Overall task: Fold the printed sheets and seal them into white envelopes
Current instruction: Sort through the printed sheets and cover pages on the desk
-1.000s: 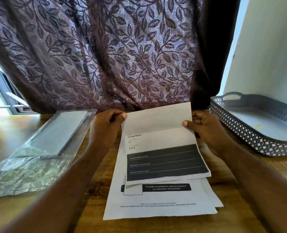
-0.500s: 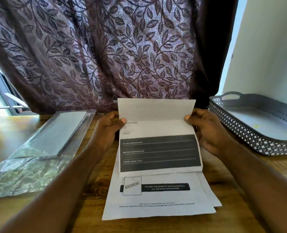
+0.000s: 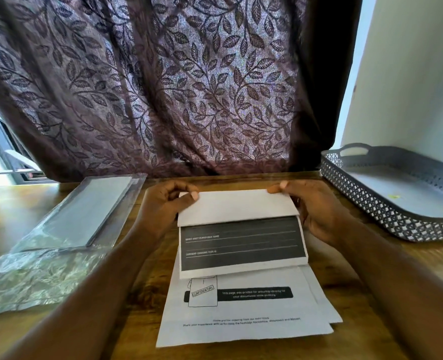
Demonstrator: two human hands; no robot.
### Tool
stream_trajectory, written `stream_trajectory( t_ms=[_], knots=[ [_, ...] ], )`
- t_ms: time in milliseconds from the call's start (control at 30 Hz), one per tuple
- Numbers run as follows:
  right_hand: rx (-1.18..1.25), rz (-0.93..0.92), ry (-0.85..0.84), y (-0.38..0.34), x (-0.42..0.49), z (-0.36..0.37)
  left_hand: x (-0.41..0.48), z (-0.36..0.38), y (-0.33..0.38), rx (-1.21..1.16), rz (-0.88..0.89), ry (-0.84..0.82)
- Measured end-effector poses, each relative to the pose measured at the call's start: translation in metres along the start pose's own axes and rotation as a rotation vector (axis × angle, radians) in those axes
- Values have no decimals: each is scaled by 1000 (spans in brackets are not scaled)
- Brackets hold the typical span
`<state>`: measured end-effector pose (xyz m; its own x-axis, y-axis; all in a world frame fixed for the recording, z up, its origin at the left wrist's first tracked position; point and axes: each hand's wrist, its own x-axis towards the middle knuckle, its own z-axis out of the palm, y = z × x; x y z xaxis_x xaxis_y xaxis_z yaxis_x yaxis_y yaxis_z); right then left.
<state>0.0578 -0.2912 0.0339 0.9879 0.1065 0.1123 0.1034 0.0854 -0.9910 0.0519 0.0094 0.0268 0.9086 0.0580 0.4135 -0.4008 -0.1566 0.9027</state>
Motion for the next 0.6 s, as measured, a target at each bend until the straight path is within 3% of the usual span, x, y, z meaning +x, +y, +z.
stream_trajectory(
  t_ms=[300, 400, 467, 600],
  knots=[
    [-502, -281, 115, -2, -4, 12, 3, 0, -1, 359, 141, -91],
    [-847, -392, 178, 1, -5, 19, -2, 6, 8, 448, 243, -75],
    [-1019, -474, 148, 2, -11, 27, -6, 11, 14, 498, 303, -68],
    [-1143, -544, -4, -6, -25, 46, -12, 20, 20, 533, 402, -87]
  ],
)
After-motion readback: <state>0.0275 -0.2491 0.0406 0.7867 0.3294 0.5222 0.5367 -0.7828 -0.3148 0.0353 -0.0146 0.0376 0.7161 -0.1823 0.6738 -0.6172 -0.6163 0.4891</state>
